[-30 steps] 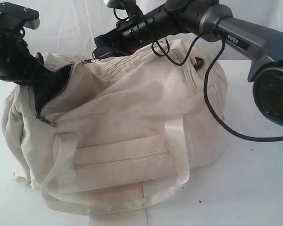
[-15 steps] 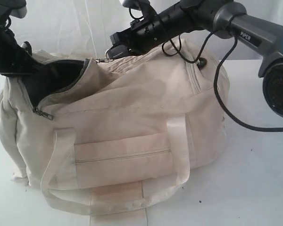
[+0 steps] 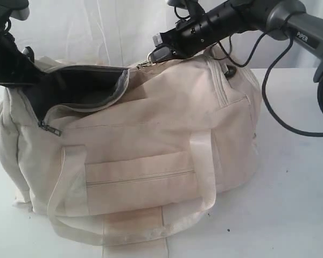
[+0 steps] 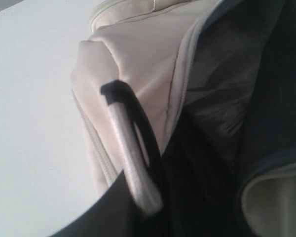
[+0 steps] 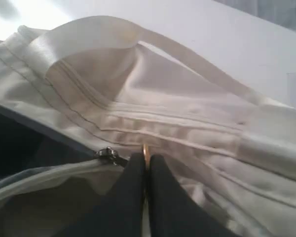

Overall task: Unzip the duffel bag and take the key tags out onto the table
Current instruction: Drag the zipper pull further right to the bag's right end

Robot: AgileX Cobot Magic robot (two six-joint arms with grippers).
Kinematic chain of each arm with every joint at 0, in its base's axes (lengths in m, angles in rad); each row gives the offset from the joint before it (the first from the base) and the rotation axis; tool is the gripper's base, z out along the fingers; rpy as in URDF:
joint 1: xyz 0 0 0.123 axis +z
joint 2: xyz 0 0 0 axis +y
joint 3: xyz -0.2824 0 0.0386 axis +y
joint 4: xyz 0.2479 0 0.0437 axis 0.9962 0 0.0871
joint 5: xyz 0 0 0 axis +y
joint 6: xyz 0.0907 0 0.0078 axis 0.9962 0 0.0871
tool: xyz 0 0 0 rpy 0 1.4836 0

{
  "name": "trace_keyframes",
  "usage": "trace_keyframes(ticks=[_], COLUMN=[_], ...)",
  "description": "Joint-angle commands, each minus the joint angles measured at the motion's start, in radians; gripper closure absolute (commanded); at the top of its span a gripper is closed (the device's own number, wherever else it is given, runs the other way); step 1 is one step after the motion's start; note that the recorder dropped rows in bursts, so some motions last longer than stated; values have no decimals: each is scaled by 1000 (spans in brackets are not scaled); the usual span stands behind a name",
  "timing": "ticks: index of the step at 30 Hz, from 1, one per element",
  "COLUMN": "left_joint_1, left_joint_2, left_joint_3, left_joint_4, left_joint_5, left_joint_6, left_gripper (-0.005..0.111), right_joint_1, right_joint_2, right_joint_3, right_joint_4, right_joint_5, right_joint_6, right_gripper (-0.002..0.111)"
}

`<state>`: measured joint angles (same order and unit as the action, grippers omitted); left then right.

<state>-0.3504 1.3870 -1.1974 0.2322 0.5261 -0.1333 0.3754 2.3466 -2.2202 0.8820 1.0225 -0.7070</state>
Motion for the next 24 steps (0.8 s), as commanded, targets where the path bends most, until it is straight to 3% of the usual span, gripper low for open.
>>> trace_keyframes(ticks=[1,24], left_joint_1=[2,2], left_joint_2=[-23,-11], left_joint_3=[-3,-3], left_joint_4=[23,23], left_joint_5=[34,33], left_joint_6=[-13,-13], left_gripper=[107,107], right_joint_1=[-60,-208], right_joint_2=[0,-70], right_joint_3=[-3,-2], right_joint_4=[-44,-49], right_joint_5=[-64,-28], right_joint_6=[2,4], right_gripper=[108,108])
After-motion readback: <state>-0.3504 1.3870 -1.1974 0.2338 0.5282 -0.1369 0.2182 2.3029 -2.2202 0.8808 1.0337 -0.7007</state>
